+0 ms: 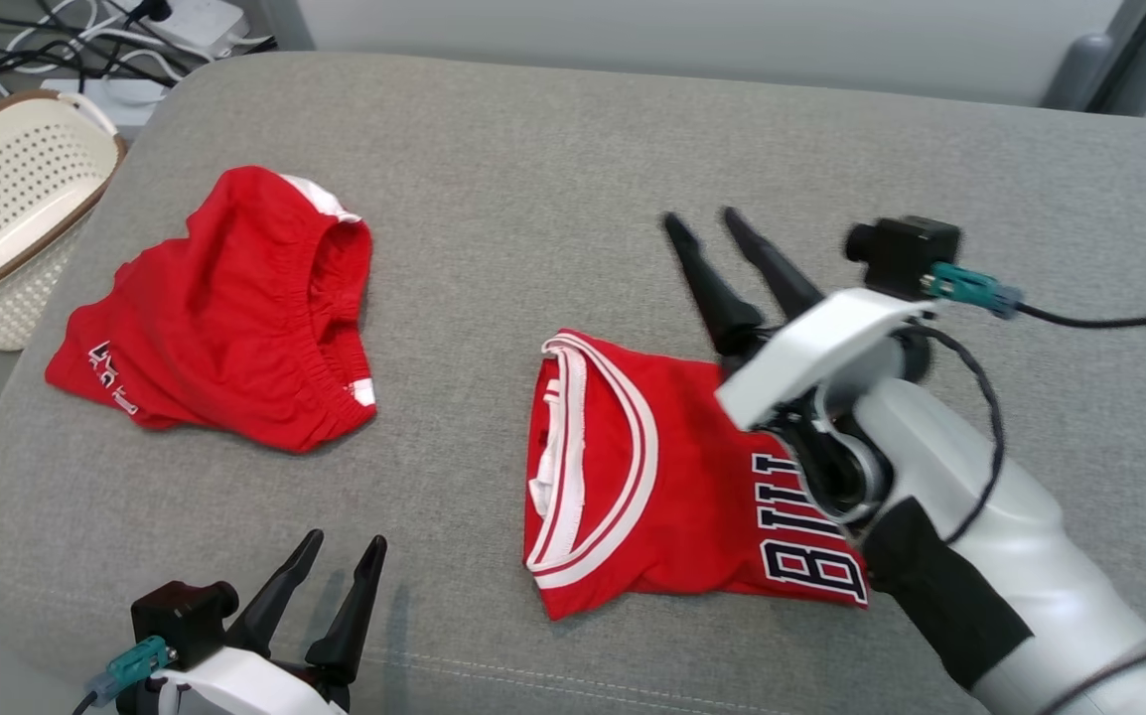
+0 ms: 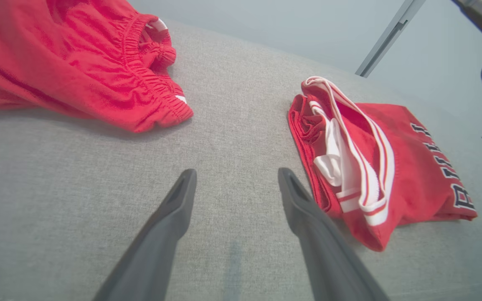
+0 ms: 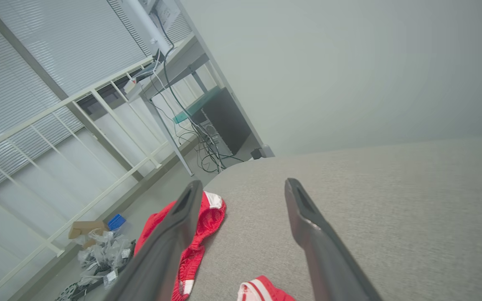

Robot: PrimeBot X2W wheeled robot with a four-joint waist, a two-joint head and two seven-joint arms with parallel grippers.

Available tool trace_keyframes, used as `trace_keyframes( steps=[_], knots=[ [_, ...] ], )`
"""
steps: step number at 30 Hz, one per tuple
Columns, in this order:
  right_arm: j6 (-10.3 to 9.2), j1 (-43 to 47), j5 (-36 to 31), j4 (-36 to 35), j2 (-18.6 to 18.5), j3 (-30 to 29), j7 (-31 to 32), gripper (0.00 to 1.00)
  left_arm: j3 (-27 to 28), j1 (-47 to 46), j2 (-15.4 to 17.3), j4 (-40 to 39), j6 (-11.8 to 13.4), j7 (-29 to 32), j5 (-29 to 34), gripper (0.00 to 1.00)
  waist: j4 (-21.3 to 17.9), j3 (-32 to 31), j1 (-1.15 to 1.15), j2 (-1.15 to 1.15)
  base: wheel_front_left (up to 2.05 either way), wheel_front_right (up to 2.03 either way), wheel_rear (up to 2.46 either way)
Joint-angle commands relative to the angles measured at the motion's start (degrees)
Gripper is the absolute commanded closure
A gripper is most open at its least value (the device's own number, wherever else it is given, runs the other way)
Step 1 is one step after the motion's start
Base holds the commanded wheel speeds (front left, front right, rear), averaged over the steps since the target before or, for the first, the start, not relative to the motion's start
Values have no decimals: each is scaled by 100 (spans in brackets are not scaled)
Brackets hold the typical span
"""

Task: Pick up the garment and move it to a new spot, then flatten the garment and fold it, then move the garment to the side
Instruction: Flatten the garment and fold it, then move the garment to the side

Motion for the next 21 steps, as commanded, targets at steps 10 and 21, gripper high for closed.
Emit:
trace_keyframes(
  steps=[10, 21],
  knots=[
    [0, 1826, -1309, 270, 72, -1756, -76, 0, 360, 59, 55, -194, 1, -35, 243, 0, -307, -153, 0, 0, 0, 0, 0],
    [0, 2427, -1271, 213, 72, -1725, -77, 0, 318, 64, 93, -214, 1, -35, 177, 0, -268, -91, 0, 0, 0, 0, 0]
  ],
)
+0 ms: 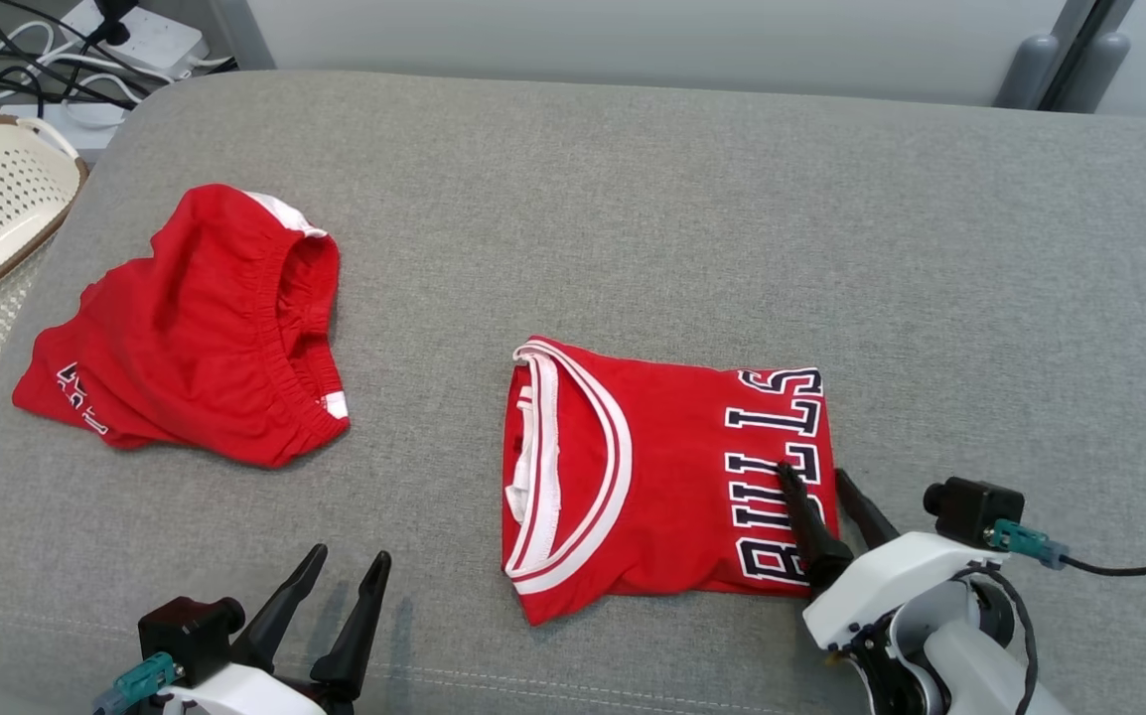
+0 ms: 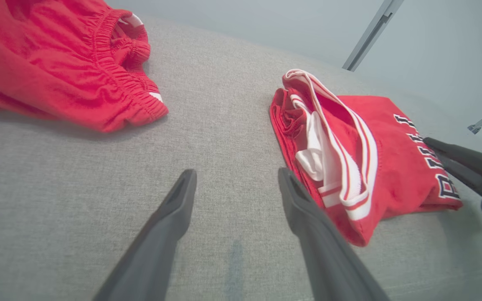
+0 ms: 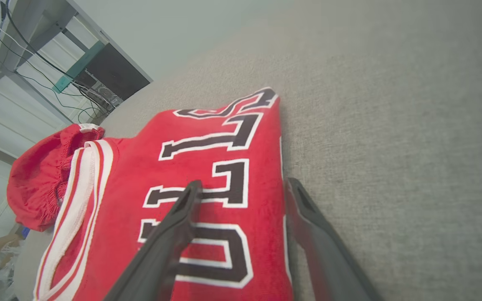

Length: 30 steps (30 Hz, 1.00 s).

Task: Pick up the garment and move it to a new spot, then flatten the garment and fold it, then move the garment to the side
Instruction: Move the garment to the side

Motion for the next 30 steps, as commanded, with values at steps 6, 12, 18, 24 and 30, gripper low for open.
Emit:
trace_keyframes(
  steps=[6, 12, 18, 24, 30],
  knots=[
    [0, -244, 382, 458, 64, 455, -66, 63, 154, -190, 188, -130, 1, -35, -103, 0, 165, 70, 0, 0, 0, 0, 0],
    [0, -499, 525, 738, 64, 565, -74, 100, 175, -195, 201, -109, 1, -35, -141, 0, 227, 52, 0, 0, 0, 0, 0],
    [0, -527, 137, 758, 64, 136, -75, 100, 260, -106, 137, -20, 1, -35, -59, 0, 76, -186, 0, 0, 0, 0, 0],
    [0, -296, -528, 637, 64, -531, -76, 100, 404, -45, -14, -32, 1, -35, 120, 0, -365, -413, 0, 0, 0, 0, 0],
    [0, 41, -927, 358, 64, -899, -76, 100, 495, 18, -203, -32, 1, -35, 301, 0, -1080, -630, 0, 0, 0, 0, 0]
  ],
)
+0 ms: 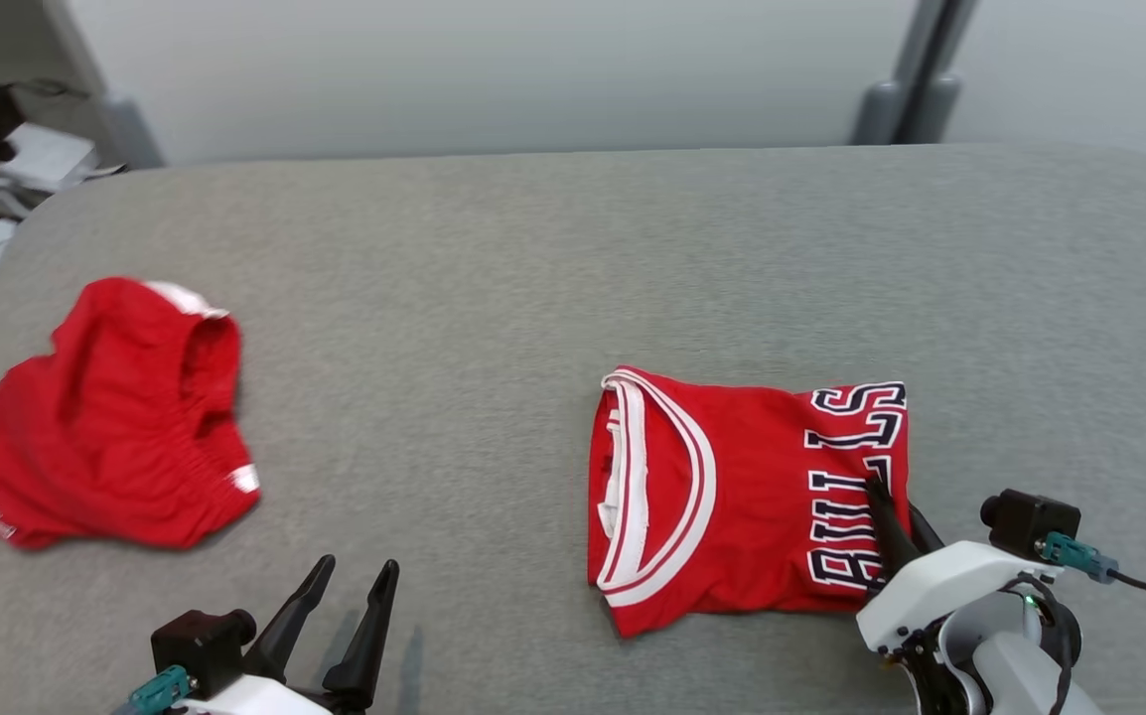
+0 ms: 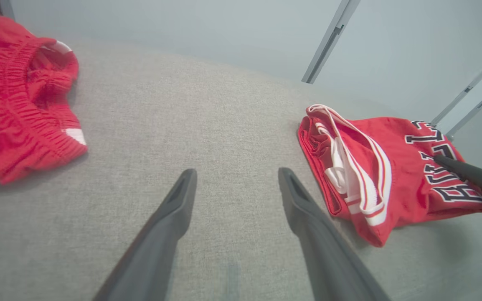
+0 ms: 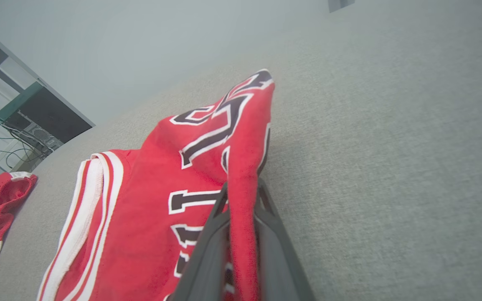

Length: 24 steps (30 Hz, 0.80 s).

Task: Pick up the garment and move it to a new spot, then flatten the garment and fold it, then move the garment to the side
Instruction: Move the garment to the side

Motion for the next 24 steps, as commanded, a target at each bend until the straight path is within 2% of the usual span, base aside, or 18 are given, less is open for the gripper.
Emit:
trace_keyframes(
  steps=[1, 8, 13, 20, 24],
  knots=[
    [0, 6, -62, -169, 20, 72, -62, 100, 238, -117, 75, -123, 1, -35, 88, 0, -394, -158, 0, 0, 0, 0, 0],
    [0, 234, -176, -326, 20, -9, -51, 100, 378, -2, -71, -301, 1, -35, 298, 0, -1213, -193, 0, 0, 0, 0, 0],
    [0, 324, -210, -467, 20, 4, -36, 100, 501, 95, -68, -487, 1, -35, 402, 0, -1634, -98, 0, 0, 0, 0, 0],
    [0, 282, -287, -532, 20, -22, -43, 100, 638, 206, 38, -1002, 1, -35, 549, 0, -1808, 122, 0, 0, 0, 0, 0],
    [0, 66, -715, -481, 20, -299, -55, 100, 701, 262, 146, -1275, 1, -35, 595, 0, -1810, 290, 0, 0, 0, 0, 0]
  ],
)
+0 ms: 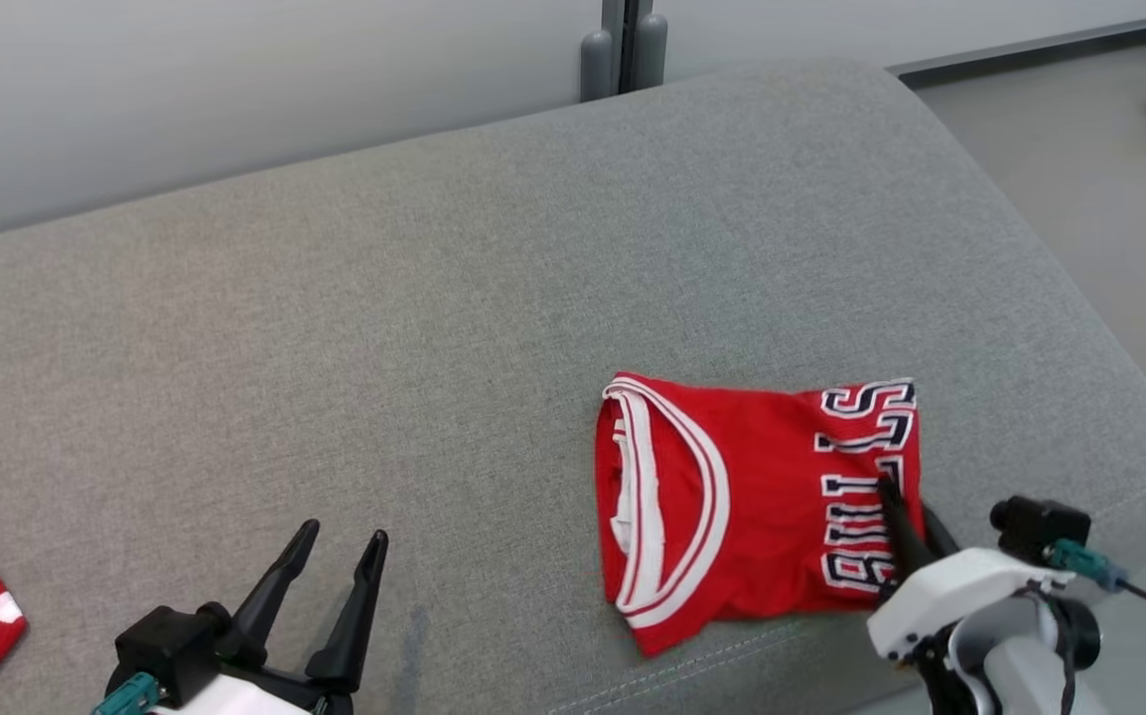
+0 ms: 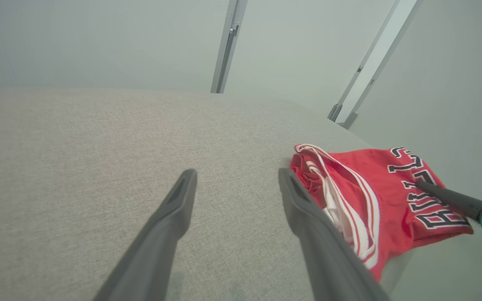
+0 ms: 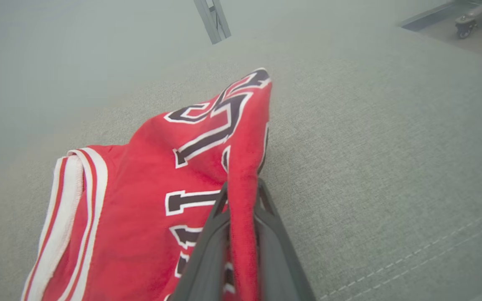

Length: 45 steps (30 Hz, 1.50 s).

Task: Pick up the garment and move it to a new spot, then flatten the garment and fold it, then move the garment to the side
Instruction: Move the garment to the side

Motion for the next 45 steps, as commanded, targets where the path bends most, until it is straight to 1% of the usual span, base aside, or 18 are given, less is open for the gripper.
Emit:
trace_keyframes(
  steps=[1, 6, 12, 16, 17, 18, 22, 25, 28, 32, 42, 43, 44, 45],
  knots=[
    [0, -346, -323, -159, -14, -127, -65, 100, 240, -102, 171, -272, 1, -35, 70, 0, 8, 136, 0, 0, 0, 0, 0],
    [0, -888, -1235, -359, -14, -960, -68, 100, 177, -63, 419, -675, 1, -35, -15, 0, 177, 516, 0, 0, 0, 0, 0],
    [0, -1571, -2336, -419, -14, -2345, -69, 100, 121, -76, 949, -1298, 1, -35, -132, 0, 578, 1070, 0, 0, 0, 0, 0],
    [0, -1906, -2978, -489, -14, -3280, -69, 100, 122, -126, 1209, -1609, 1, -35, -226, 0, 867, 1376, 0, 0, 0, 0, 0],
    [0, -1964, -3109, -522, -14, -3526, -69, 100, 113, -141, 1263, -1668, 1, -35, -242, 0, 929, 1436, 0, 0, 0, 0, 0],
    [0, -1964, -3109, -522, -14, -3526, -69, 100, 113, -141, 1263, -1668, 1, -35, -242, 0, 929, 1436, 0, 0, 0, 0, 0],
    [0, -2123, -3708, -698, -14, -4469, -46, 100, 69, -189, 1420, -1818, 1, -35, -297, 0, 1116, 1603, 0, 0, 0, 0, 0],
    [0, -2208, -4058, -811, -14, -4984, 20, 100, 62, -195, 1481, -1871, 1, -35, -324, 0, 1177, 1660, 0, 0, 0, 0, 0],
    [0, -2258, -4277, -858, -14, -5351, 55, 100, 48, -183, 1526, -1908, 1, -35, -317, 0, 1192, 1706, 0, 0, 0, 0, 0],
    [0, -2254, -4473, -860, -14, -5663, 45, 100, 40, -209, 1570, -1952, 1, -35, -315, 0, 1189, 1745, 0, 0, 0, 0, 0],
    [0, -2317, -4926, -766, -14, -6113, 30, 100, -40, -238, 1581, -1963, 1, -35, -297, 0, 1179, 1691, 0, 0, 0, 0, 0],
    [0, -2338, -4953, -734, -14, -6167, 67, 69, -37, -236, 1581, -1955, 1, -35, -298, 0, 1179, 1687, 0, 0, 0, 0, 0],
    [0, -2358, -4992, -732, -14, -6218, 65, 7, -37, -236, 1580, -1947, 1, -35, -298, 0, 1182, 1680, 0, 0, 0, 0, 0],
    [0, -2361, -5079, -748, -14, -6243, 57, 0, -40, -236, 1577, -1937, 1, -35, -297, 0, 1185, 1670, 0, 0, 0, 0, 0]
  ],
)
